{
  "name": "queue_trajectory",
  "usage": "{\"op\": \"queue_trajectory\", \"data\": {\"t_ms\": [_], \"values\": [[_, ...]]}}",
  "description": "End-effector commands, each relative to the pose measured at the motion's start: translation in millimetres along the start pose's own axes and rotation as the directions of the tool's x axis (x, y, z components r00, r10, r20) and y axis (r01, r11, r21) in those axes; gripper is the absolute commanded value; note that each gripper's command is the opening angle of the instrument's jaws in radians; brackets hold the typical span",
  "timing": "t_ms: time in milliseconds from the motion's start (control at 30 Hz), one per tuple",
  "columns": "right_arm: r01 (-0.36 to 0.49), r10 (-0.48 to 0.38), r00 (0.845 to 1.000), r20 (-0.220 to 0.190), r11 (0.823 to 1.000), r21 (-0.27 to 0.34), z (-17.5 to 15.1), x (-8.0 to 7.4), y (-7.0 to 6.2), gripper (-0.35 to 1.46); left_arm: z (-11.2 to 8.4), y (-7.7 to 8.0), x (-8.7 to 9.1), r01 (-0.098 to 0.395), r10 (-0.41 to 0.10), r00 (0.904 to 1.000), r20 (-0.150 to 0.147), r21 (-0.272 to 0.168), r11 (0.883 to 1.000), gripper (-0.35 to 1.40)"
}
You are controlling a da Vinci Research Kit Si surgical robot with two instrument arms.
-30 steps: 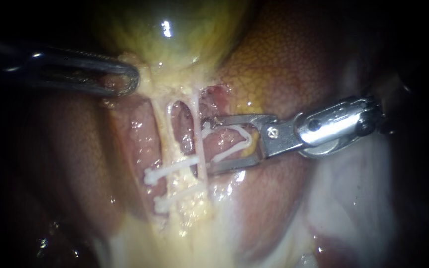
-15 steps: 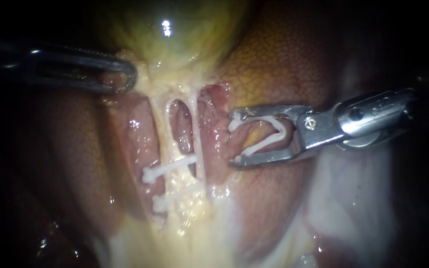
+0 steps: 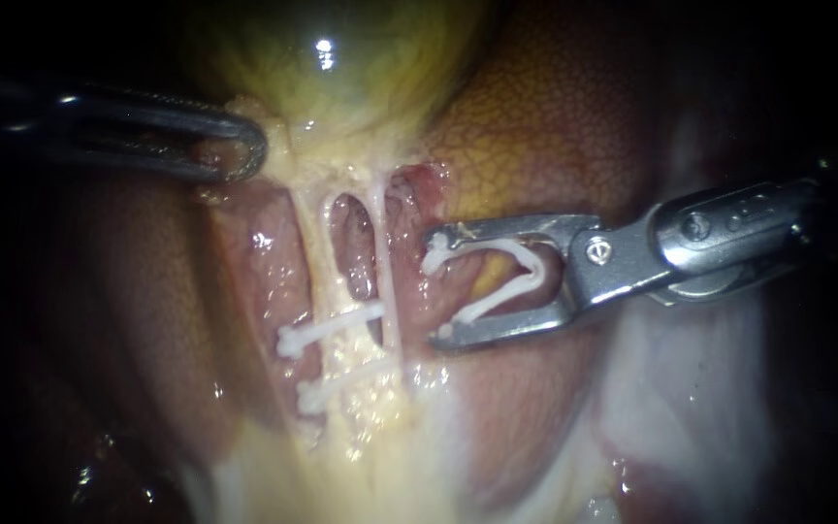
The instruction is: Clipping third clip left tube
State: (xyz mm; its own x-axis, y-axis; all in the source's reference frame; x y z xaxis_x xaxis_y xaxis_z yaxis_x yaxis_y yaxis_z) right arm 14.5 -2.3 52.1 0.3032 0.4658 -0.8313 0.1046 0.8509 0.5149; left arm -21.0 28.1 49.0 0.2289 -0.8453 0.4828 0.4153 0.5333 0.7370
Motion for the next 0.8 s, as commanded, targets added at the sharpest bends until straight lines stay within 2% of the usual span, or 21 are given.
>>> {"op": "queue_trajectory", "data": {"t_ms": [33, 433, 800], "values": [[-0.011, 0.011, 1.0, -0.003, 1.0, 0.003, 0.3, 0.0, 0.1, 0.43, 0.0, 0.0, 0.0, 0.0, 0.0, 1.0, 0.0, 0.0, 1.0, -0.35], [-0.106, 0.106, 0.994, -0.008, 0.994, 0.015, 2.8, -1.1, 0.3, 0.43, 0.0, 0.0, 0.0, 0.0, 0.0, 1.0, 0.0, -0.001, 1.0, -0.35], [-0.137, 0.137, 0.991, -0.004, 0.99, 0.02, 4.3, -3.4, 1.8, 0.44, 0.0, -0.1, 0.1, 0.0, 0.0, 1.0, 0.0, -0.001, 1.0, -0.35]]}}
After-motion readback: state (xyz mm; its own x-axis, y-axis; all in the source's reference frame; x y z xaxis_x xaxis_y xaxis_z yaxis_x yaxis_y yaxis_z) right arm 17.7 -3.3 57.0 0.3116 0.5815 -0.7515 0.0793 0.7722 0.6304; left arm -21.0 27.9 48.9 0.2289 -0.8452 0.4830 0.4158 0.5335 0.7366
